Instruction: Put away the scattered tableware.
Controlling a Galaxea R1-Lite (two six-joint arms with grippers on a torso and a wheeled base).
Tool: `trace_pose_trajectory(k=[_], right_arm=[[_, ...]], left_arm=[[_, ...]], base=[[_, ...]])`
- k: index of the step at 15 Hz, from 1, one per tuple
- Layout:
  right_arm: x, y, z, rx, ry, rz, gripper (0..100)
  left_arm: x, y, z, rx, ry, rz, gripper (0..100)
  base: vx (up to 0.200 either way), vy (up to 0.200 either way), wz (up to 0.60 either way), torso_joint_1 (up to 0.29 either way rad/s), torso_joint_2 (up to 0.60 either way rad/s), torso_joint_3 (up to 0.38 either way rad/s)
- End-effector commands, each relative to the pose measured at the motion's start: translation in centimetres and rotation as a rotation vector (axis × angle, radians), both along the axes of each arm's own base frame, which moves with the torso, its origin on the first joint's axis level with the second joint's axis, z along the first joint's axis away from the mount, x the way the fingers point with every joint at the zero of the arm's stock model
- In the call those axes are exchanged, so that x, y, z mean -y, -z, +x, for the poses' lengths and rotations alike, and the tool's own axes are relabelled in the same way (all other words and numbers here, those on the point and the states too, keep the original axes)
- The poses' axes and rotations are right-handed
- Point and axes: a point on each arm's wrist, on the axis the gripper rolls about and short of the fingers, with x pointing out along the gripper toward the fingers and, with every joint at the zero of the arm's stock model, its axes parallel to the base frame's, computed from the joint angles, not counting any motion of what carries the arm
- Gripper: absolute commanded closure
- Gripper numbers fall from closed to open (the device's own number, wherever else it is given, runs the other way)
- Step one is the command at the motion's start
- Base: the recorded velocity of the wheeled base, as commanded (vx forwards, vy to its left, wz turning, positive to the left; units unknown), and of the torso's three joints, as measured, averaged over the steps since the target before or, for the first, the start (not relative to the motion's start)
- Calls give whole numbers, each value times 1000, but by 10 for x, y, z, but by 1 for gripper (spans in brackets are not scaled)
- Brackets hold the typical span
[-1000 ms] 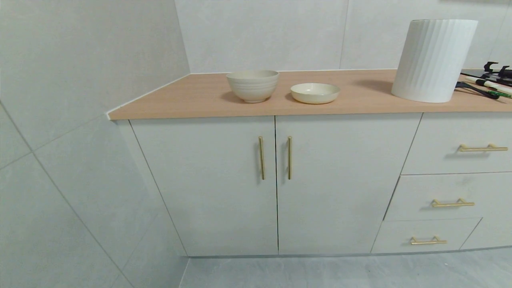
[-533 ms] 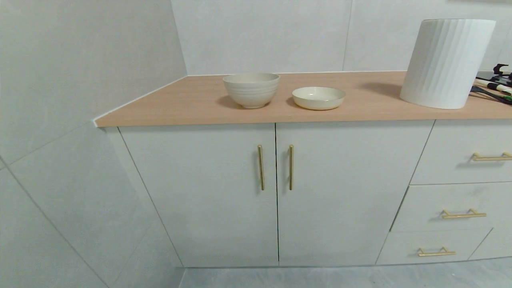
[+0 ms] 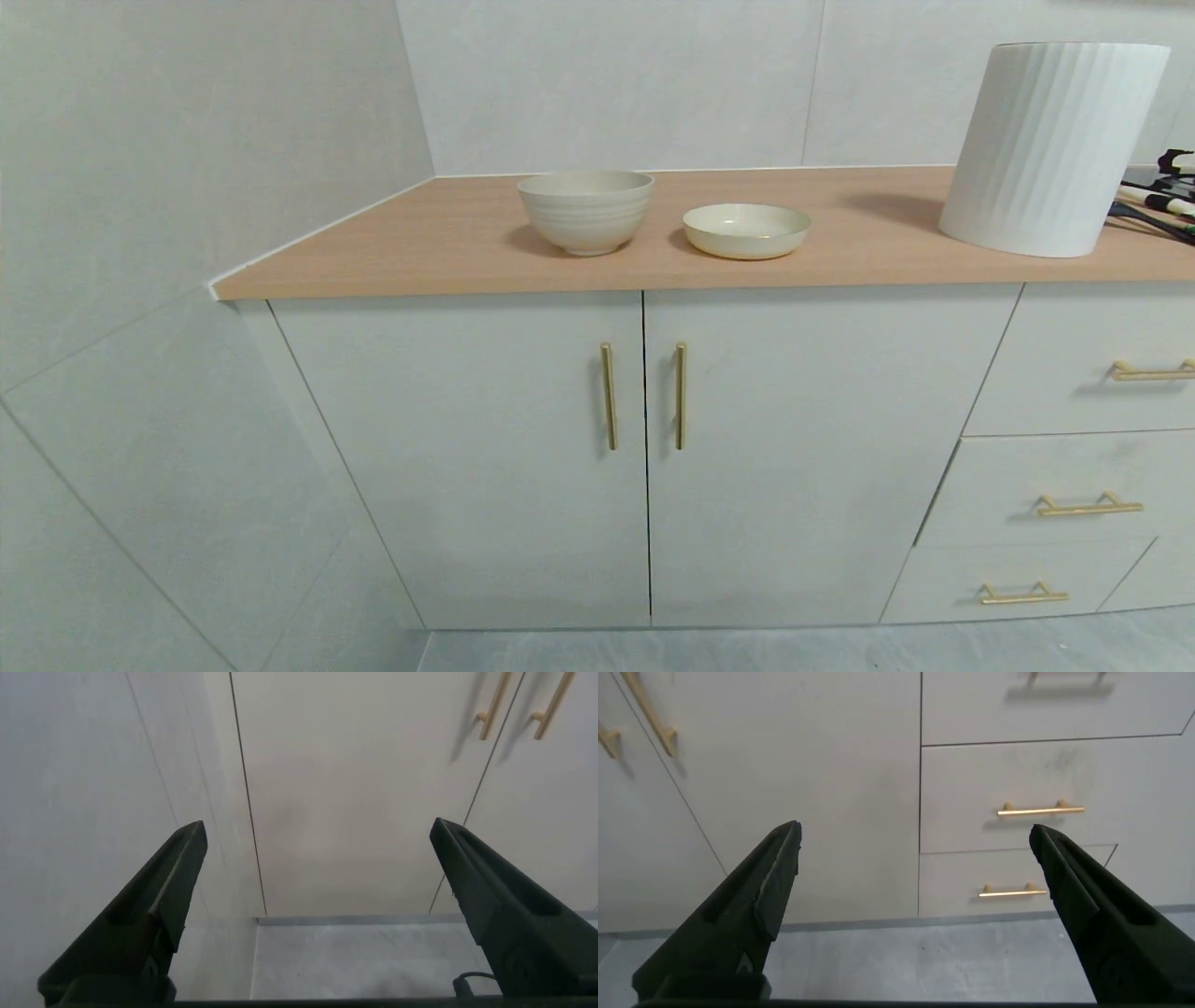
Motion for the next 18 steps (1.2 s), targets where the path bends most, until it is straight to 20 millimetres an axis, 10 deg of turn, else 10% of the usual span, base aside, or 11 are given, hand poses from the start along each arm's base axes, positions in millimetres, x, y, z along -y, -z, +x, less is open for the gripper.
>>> trace_pose_trajectory(k=[1, 7, 13, 18], right_arm=[[0, 0, 0, -2, -2, -10, 0], [-9, -57, 4, -14, -419, 46, 0], [-16, -110, 72, -276, -598, 82, 0], [-71, -123, 172, -396, -740, 24, 0]], left_arm=[[0, 0, 0, 0, 0, -1, 0], [0, 0, 0, 0, 0, 1, 0], [0, 0, 0, 0, 0, 3, 0], [0, 0, 0, 0, 1, 3, 0]], base=[[0, 0, 0, 0, 0, 0], [0, 0, 0, 0, 0, 0], [0, 0, 0, 0, 0, 0], [0, 0, 0, 0, 0, 0]])
